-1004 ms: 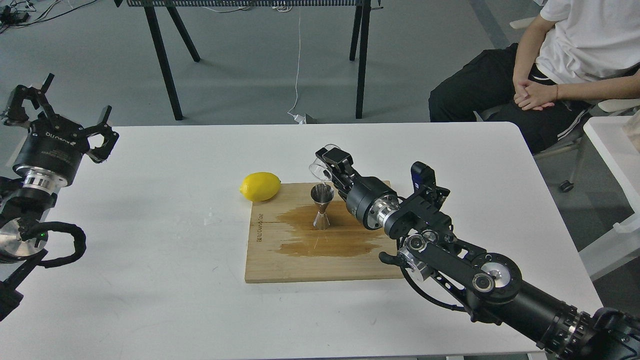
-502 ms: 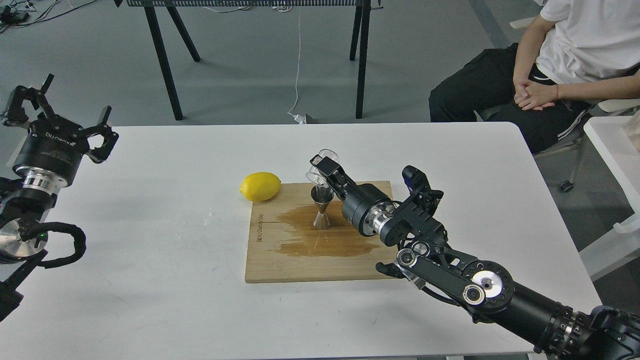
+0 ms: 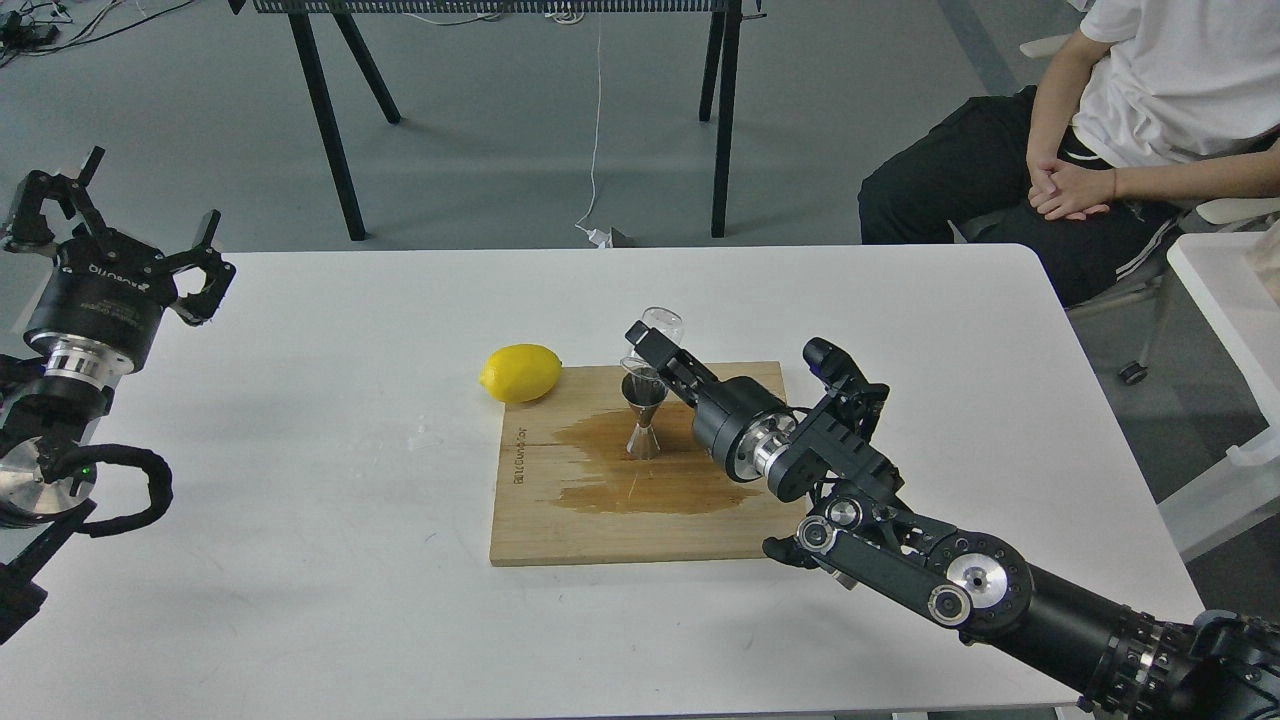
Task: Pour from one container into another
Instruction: 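Tilt the clear cup with the right gripper to pour into the jigger, then turn the cup upright and carry it back with the right gripper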
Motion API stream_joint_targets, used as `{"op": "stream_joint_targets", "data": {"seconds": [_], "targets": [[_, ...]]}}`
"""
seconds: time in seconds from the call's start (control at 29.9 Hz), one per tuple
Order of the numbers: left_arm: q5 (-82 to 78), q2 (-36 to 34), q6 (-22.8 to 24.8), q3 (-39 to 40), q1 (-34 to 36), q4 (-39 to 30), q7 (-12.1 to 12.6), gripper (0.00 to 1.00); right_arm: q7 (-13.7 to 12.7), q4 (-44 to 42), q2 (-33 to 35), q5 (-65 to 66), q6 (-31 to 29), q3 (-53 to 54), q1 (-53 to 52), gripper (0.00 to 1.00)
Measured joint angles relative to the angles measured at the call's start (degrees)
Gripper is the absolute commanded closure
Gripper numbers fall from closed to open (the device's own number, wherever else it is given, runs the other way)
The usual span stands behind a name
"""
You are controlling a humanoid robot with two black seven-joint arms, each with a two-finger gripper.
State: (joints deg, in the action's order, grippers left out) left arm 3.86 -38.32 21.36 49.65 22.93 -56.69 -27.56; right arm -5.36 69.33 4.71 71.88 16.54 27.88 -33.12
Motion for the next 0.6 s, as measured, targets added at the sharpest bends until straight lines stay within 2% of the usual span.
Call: {"op": "stream_joint_targets", "data": {"seconds": [0.5,0.6], "targets": [[0.0,-0.1,0.0,0.1,-0.1,0.0,-0.1,0.00,0.8,0.0,1.2,4.7,1.4,-0.2,-0.1,0.72],[0.0,-0.1,0.0,0.6,-0.2,0.0,-0.1,0.00,1.8,0.0,1.2,4.7,2.0,-0.1,0.1,0.72]]}}
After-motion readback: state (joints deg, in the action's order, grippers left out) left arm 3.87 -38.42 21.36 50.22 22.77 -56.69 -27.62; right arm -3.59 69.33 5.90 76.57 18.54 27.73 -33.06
